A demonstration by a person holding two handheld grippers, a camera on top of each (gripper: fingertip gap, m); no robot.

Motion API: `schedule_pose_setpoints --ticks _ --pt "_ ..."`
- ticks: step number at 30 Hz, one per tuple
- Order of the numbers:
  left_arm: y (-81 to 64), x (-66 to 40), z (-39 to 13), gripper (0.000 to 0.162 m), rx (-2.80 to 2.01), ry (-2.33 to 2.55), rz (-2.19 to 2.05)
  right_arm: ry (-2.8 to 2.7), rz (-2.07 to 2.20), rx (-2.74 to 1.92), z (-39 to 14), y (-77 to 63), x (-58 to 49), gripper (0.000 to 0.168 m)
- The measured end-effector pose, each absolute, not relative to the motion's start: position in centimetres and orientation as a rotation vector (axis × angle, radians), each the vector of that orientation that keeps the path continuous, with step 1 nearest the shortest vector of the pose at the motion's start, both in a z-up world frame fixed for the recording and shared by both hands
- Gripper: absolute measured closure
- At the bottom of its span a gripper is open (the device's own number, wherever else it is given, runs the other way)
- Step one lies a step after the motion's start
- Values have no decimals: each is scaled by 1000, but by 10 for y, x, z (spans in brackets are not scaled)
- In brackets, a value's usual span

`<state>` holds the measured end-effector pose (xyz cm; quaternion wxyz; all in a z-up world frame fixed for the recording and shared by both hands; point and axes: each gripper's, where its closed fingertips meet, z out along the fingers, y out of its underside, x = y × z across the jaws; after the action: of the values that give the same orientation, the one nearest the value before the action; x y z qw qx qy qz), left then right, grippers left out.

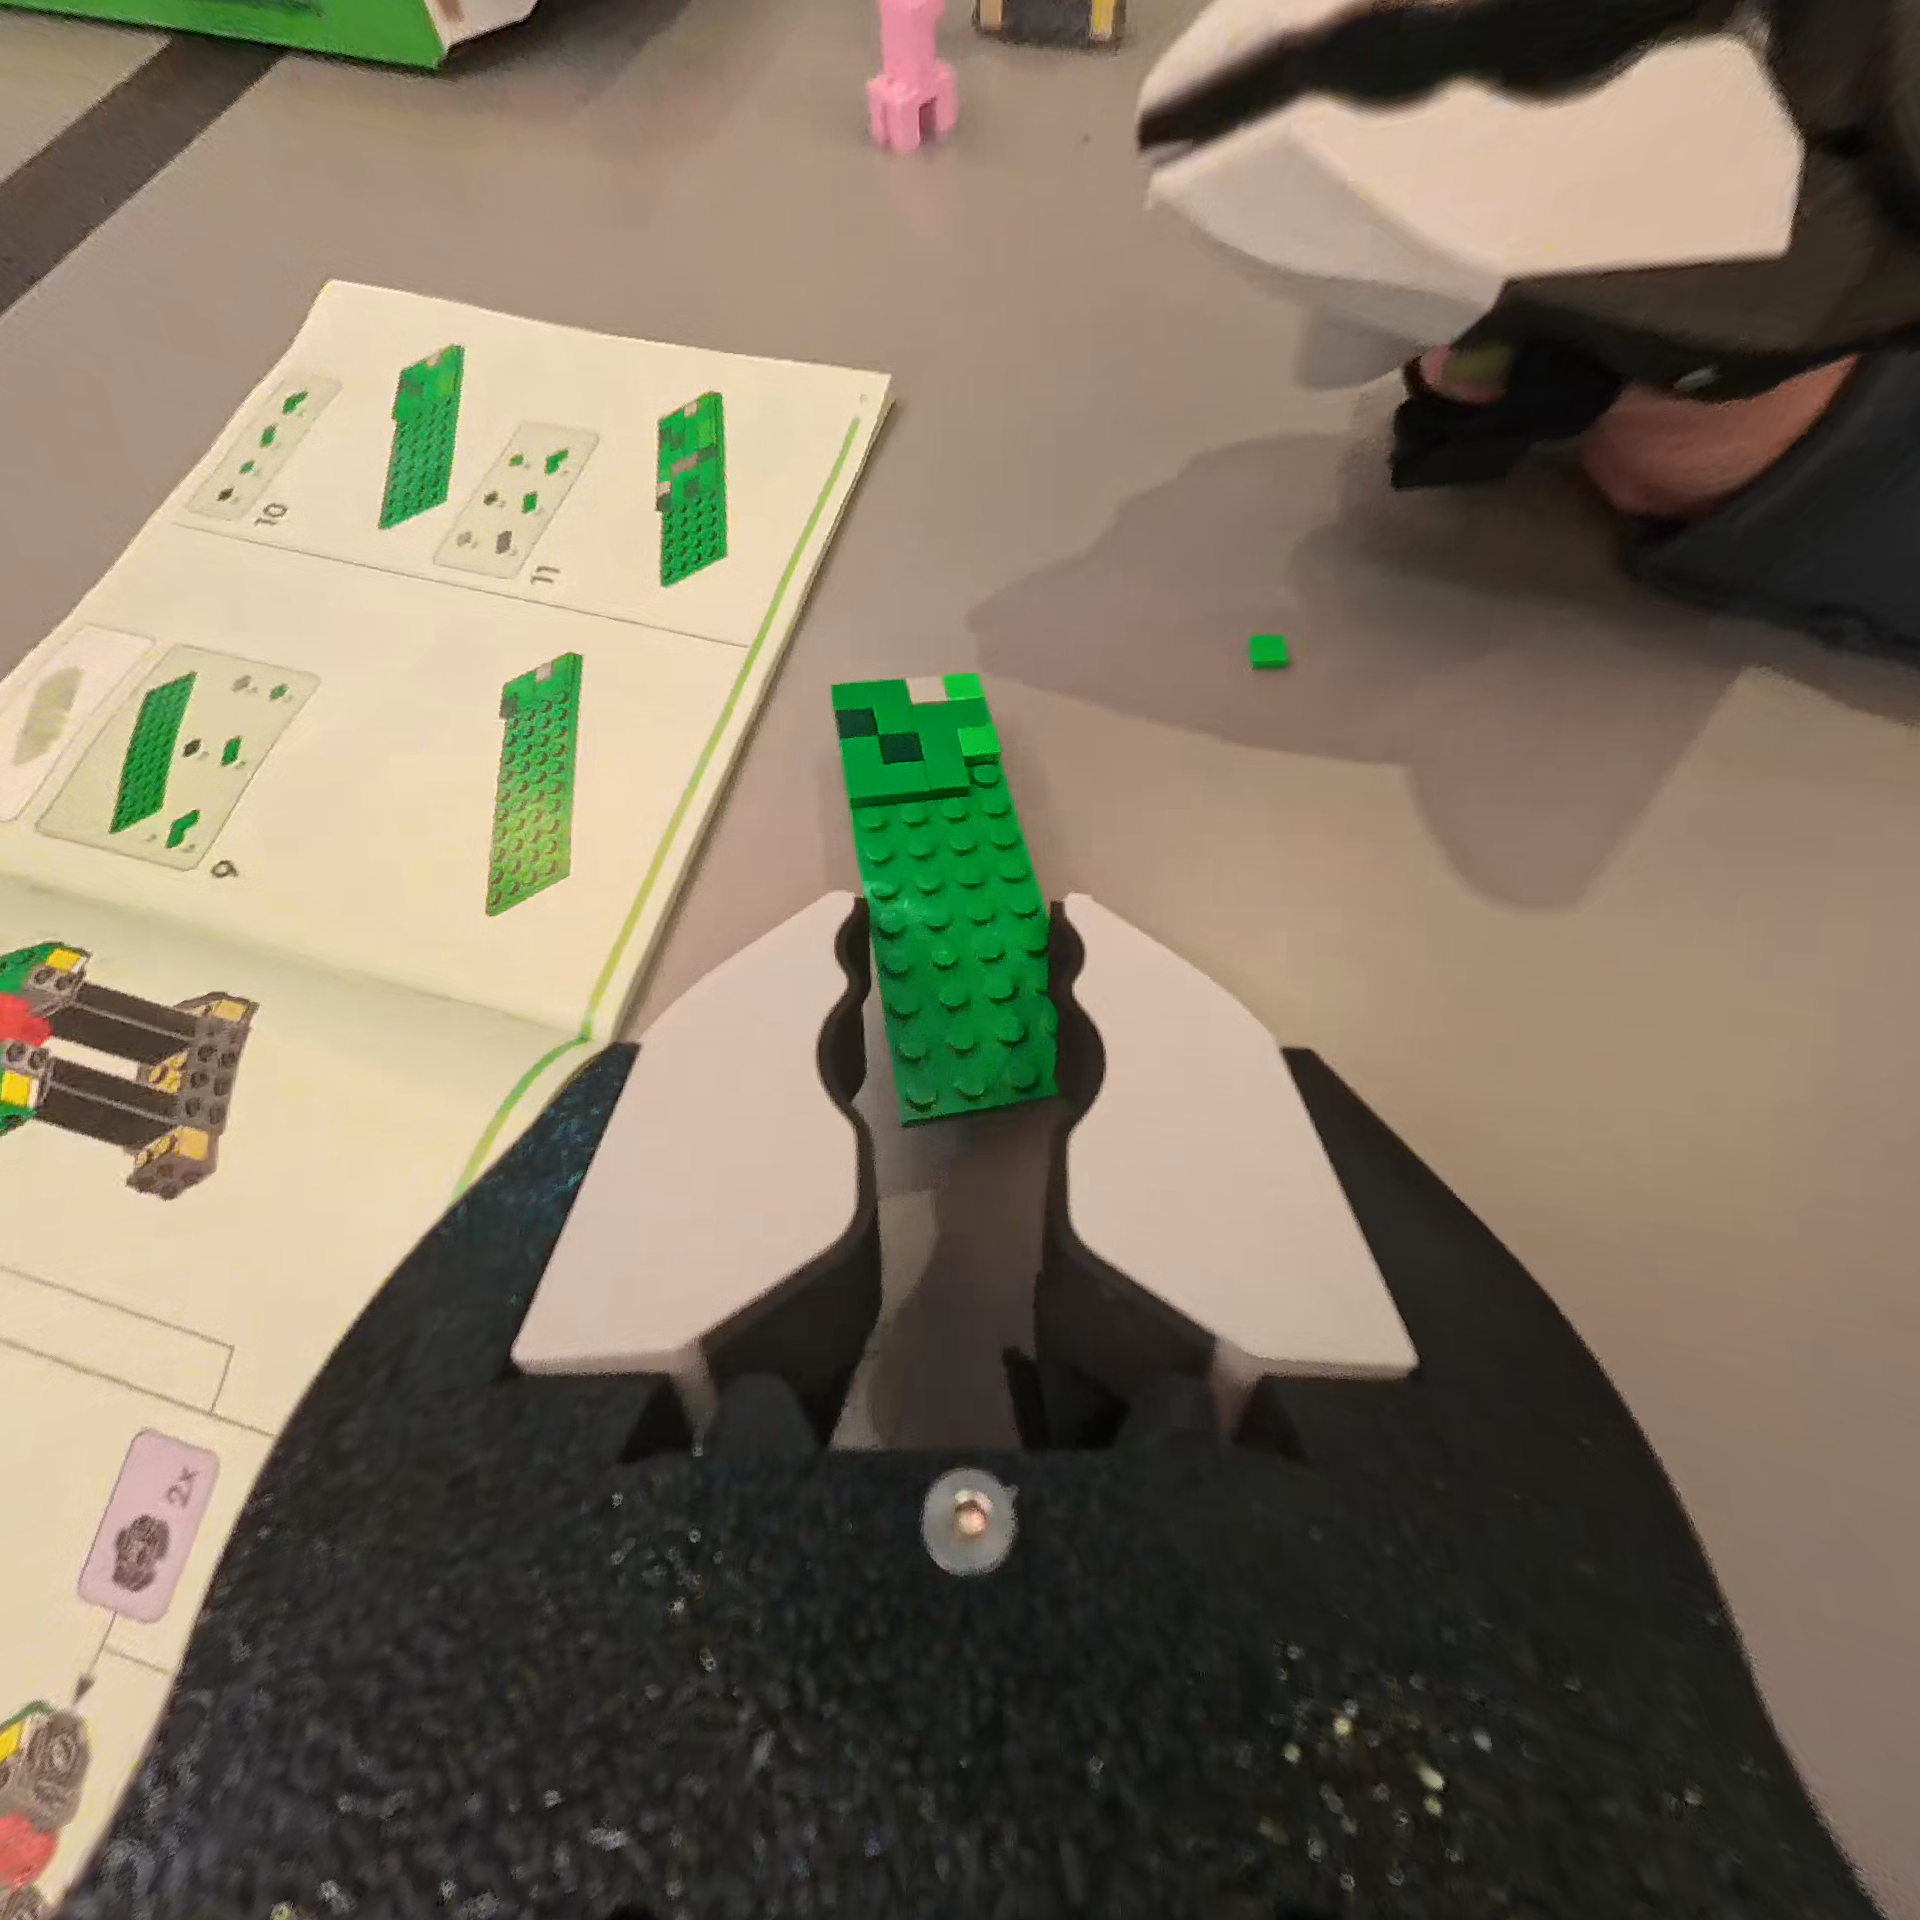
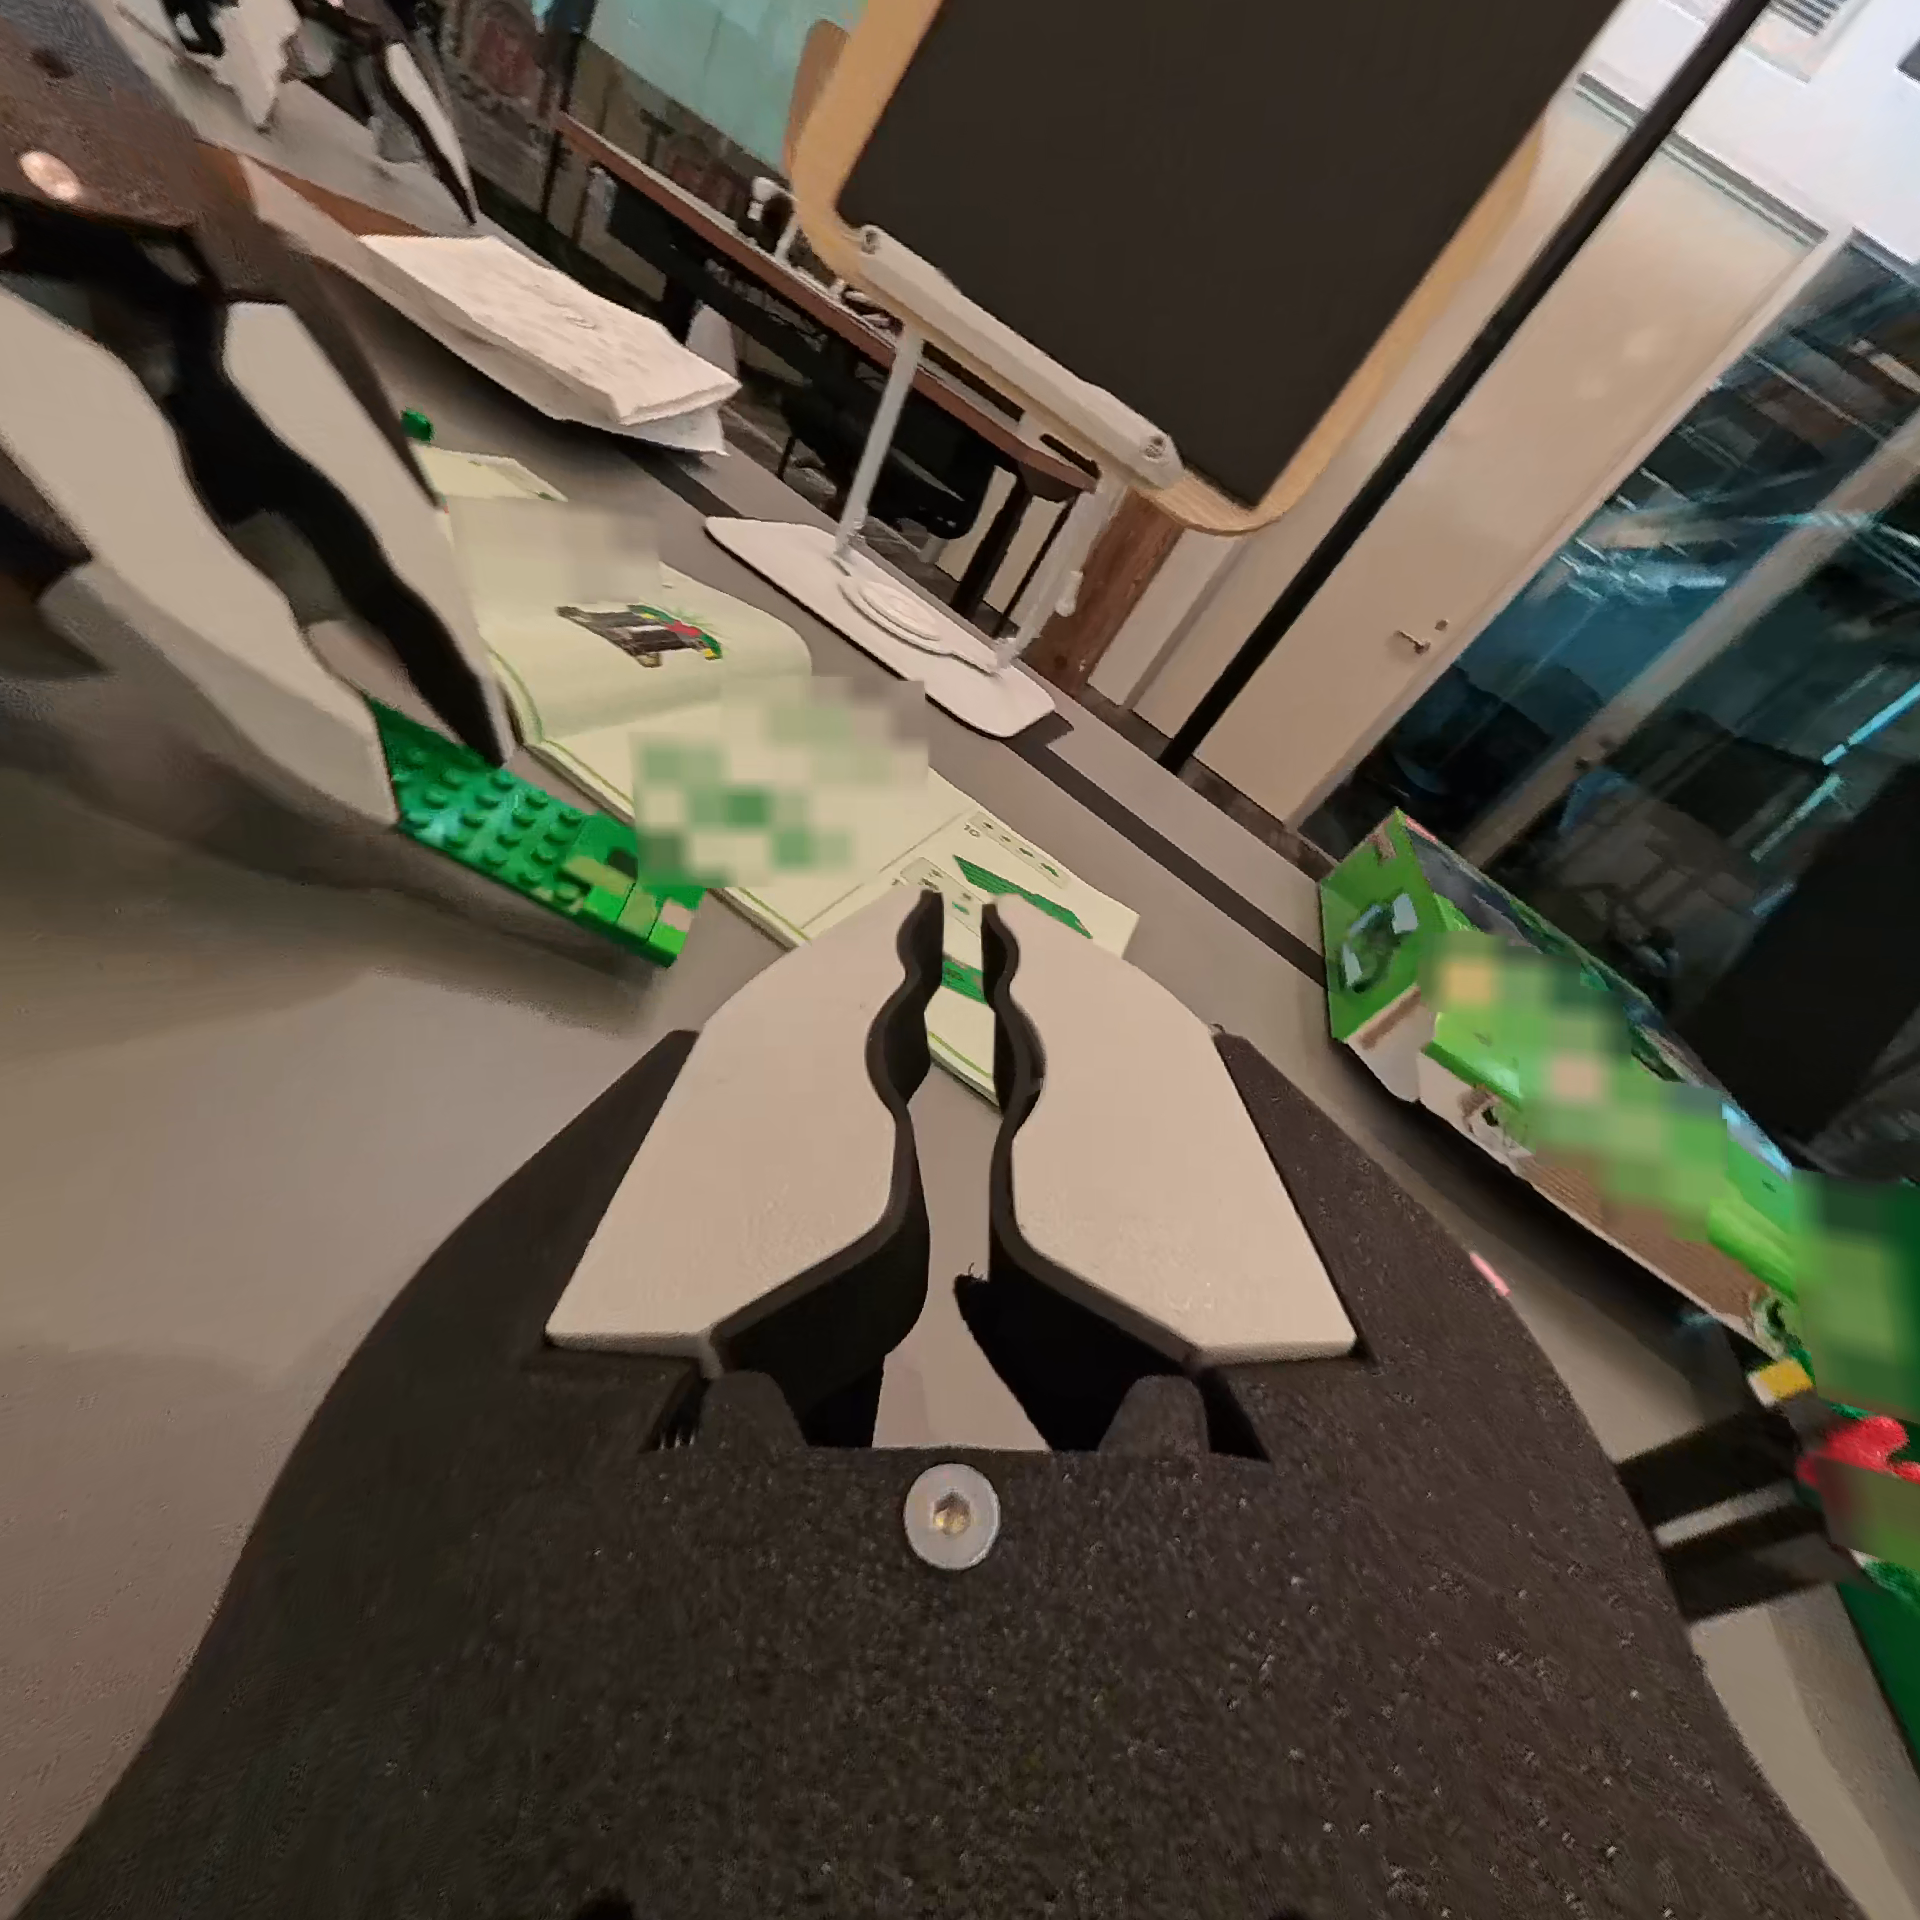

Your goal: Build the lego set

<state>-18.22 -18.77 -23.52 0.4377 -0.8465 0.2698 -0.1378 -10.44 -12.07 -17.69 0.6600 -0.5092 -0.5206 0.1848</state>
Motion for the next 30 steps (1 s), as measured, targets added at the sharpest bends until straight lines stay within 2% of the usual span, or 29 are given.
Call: schedule_pose_setpoints --ticks 5,11,14,17,19,20,21,22,23,25,30 --pt "-192 -182 -224 130 -2048 570 -613 -1317 371 -1053 -184 -141 -117 150" --pt "-199 -178 -214 130 -2009 558 -788 -1522 75 -774 -198 -172 -139 124" --pt "-203 -175 -213 130 -2004 569 -849 -1615 -58 -714 -213 -174 -148 118" --pt "-210 -164 -212 130 -1981 613 -926 -1617 -190 -645 -216 -170 -152 132" --pt "-212 -157 -210 130 -1957 624 -966 -1610 -269 -592 -216 -167 -153 158" --pt "-211 -157 -209 130 -1943 634 -940 -1624 -285 -584 -218 -167 -152 160" --pt "-210 -158 -208 139 -1921 653 -907 -1643 -269 -595 -221 -167 -152 162" --pt "-209 -160 -207 135 -1898 665 -870 -1660 -233 -626 -223 -167 -152 161" --pt "-208 -163 -204 119 -1868 674 -822 -1665 -192 -660 -222 -167 -152 162" --pt "-208 -169 -197 103 -1765 737 -683 -1668 -83 -704 -219 -169 -151 161" --pt "-214 -178 -188 104 -1546 938 -294 -1775 -18 -741 -231 -163 -152 161"
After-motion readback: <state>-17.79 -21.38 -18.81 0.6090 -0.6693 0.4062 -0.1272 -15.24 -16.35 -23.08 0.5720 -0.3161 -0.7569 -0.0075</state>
